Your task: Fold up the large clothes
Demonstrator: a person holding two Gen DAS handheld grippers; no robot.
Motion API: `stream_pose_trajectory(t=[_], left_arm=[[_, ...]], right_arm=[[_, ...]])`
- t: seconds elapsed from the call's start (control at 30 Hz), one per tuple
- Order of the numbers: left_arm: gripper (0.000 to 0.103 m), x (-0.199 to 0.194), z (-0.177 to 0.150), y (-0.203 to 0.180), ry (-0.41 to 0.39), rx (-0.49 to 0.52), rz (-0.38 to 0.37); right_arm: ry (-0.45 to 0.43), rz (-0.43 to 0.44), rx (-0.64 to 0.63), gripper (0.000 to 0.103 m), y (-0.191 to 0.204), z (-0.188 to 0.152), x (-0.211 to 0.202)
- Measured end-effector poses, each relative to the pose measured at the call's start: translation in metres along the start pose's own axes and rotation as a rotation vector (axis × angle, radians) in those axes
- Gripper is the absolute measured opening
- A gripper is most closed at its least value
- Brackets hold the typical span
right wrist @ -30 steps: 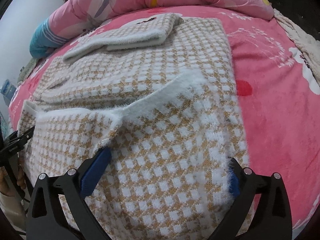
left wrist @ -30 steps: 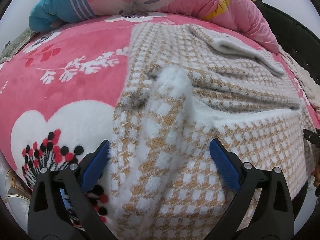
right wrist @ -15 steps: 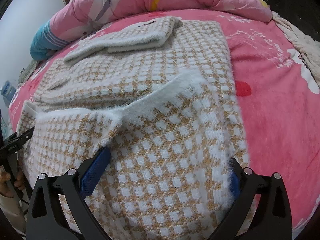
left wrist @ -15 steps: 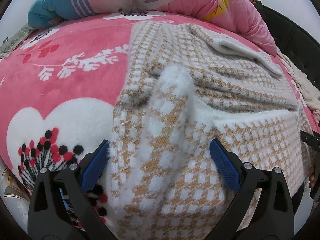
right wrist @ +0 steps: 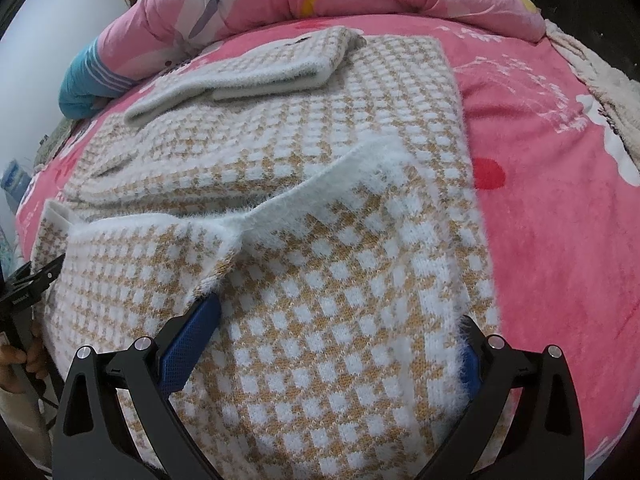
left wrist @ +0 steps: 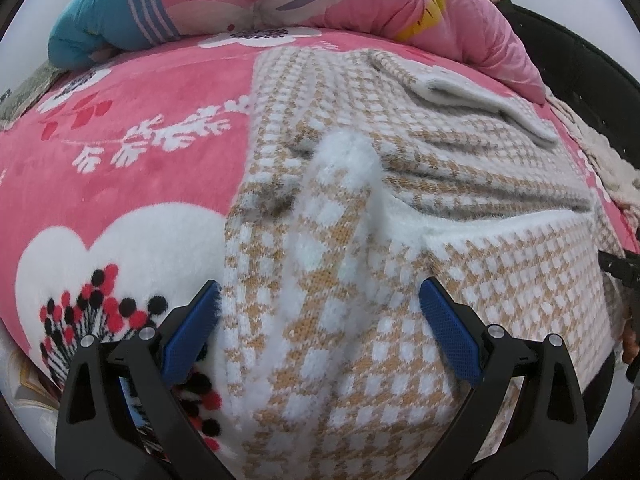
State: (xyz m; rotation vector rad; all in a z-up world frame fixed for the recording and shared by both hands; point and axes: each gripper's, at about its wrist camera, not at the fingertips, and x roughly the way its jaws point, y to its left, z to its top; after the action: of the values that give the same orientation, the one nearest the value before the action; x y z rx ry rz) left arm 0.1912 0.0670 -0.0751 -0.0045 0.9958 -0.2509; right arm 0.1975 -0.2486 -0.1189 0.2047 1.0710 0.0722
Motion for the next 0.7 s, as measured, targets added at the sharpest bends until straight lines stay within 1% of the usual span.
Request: stream_pose_trajectory(t=[0.07, 0.13, 0.2, 0.3, 0.37, 0.43, 0.5, 0.6, 0.7], left_arm=[[0.095, -0.002, 0.003, -0.003, -0.001, 0.021, 0.016], [0.095, -0.008, 0.005, -0.008, -0.024, 0.055, 0.047], [0.095, -0.013, 0.005, -0.012, -0.050, 0.077, 0.052], [0.095, -0.025, 0.005, -0.015, -0.107, 0.094, -0.005], [0.095, -0.028, 0.005, -0.017, -0.128, 0.101, -0.029], [0.095, -0.030, 0.006, -0.017, -0.143, 0.096, -0.063], [0.095, -0.030, 0.005, -0.014, -0.157, 0.078, -0.115], [0.095, -0.031, 0.001, -0.011, -0.175, 0.065, -0.163], [0.090, -0.041, -0.012, -0.009, -0.202, 0.061, -0.203]], right_arm=[[-0.001, -0.001, 0.001, 0.097, 0.000, -0.001, 0.000], [-0.004, -0.003, 0.003, 0.097, 0.001, -0.001, 0.000], [-0.004, -0.003, 0.001, 0.097, 0.000, 0.000, 0.001], [-0.004, -0.002, -0.001, 0.097, -0.001, 0.001, 0.002], [-0.002, -0.003, -0.003, 0.097, -0.001, 0.001, 0.001], [-0.001, -0.003, -0.003, 0.097, 0.000, 0.000, 0.002], [0.000, -0.003, -0.005, 0.097, 0.000, 0.000, 0.002], [-0.001, -0.001, -0.008, 0.097, 0.001, -0.002, 0.002], [-0.006, 0.000, -0.010, 0.097, 0.001, -0.002, 0.001]])
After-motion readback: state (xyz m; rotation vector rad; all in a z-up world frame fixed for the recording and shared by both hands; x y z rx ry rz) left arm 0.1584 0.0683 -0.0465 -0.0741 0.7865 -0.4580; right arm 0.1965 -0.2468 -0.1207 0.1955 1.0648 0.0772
